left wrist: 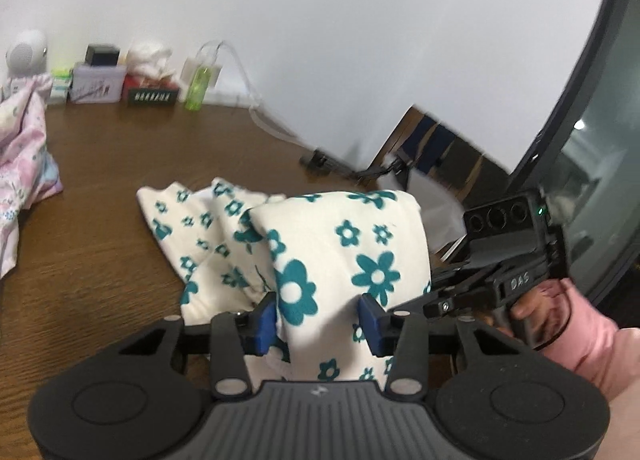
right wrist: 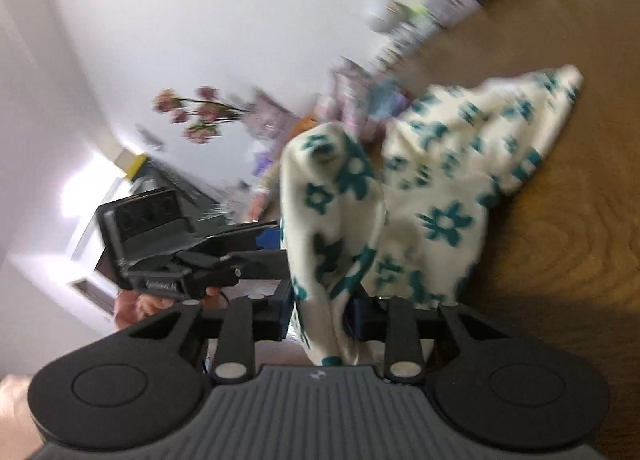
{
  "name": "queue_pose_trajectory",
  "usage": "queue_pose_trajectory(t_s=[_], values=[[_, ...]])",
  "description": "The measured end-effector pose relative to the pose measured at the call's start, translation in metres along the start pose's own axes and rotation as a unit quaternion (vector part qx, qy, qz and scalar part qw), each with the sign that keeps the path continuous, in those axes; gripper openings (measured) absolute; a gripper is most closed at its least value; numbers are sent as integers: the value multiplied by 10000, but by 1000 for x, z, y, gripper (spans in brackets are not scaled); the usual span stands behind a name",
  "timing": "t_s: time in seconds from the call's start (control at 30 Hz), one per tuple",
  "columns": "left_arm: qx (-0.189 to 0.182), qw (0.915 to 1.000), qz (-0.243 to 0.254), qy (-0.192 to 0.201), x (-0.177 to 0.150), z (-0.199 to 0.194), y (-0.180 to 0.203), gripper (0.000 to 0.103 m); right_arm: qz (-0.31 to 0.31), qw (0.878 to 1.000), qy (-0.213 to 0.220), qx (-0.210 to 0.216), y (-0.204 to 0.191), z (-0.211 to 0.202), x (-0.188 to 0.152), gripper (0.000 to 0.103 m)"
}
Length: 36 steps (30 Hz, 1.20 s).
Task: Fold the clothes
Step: 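Lift the folded end and fold it over toward the collar, then open the right gripper and release the folded dress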
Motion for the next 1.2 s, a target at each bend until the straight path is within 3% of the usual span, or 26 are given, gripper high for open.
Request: queue_pose_trajectory(t_s=[0.07,0.13,0.17,0.2,0.33,0.47,0.57,0.67,0.73,0.8,0.83,0.9,0.93,1.03,1.1,1.17,1.2], values=[[-96,9999,-18,-26,-8,-5,4,39,-265,9996,-17,51,-8,-5,0,35],[-126,9999,29,-93,-13,-4,4,37,-227,9997,2,86,-8,-2,3,53],[-96,9999,-15,-140,-15,-2,2,36,-150,9998,48,88,-7,0,5,53],[-38,9998,-97,-192,-17,1,-2,35,-39,9999,73,60,-4,1,5,53],[135,9984,-361,-407,-21,13,-13,33,814,9966,37,-153,17,3,-7,27],[330,9970,-444,-538,-25,32,-21,33,1387,9898,22,-336,42,7,-22,20],[388,9969,-465,-511,-25,33,-23,39,1391,9894,-4,-407,44,9,-22,19],[688,9975,-96,-156,-19,20,-15,57,1132,9923,-36,-504,35,5,-19,32],[882,9956,227,233,-13,3,-7,62,776,9947,46,-671,24,-4,-13,49],[1038,9914,529,594,-7,-12,3,62,224,9936,230,-1081,8,-20,-6,53],[1111,9888,665,739,-4,-18,8,59,-103,9899,405,-1355,-2,-30,-1,53],[1301,9830,972,856,-1,-17,19,38,-761,9773,818,-1802,-26,-43,9,51],[1323,9817,1092,829,-1,-10,24,16,-1159,9682,963,-1996,-40,-45,12,46],[1442,9773,1374,725,-5,12,32,12,-2285,9312,896,-2696,-66,-23,14,32],[1797,9703,1483,649,-9,32,28,11,-2793,9059,665,-3113,-68,-2,10,23],[2090,9645,1512,569,-15,47,17,10,-2829,8959,321,-3410,-51,17,5,16],[2077,9657,1460,547,-19,51,11,10,-2742,8928,171,-3571,-38,23,2,15]])
Point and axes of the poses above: each gripper's, at about its wrist camera, not at the fingertips, and z roughly the way its jaws point, y to its right, x to its top, the point moved 7 cm from there along z, roughly the way its jaws point, and after that the axes turned 9 degrees about -z, right-handed, at the moved point
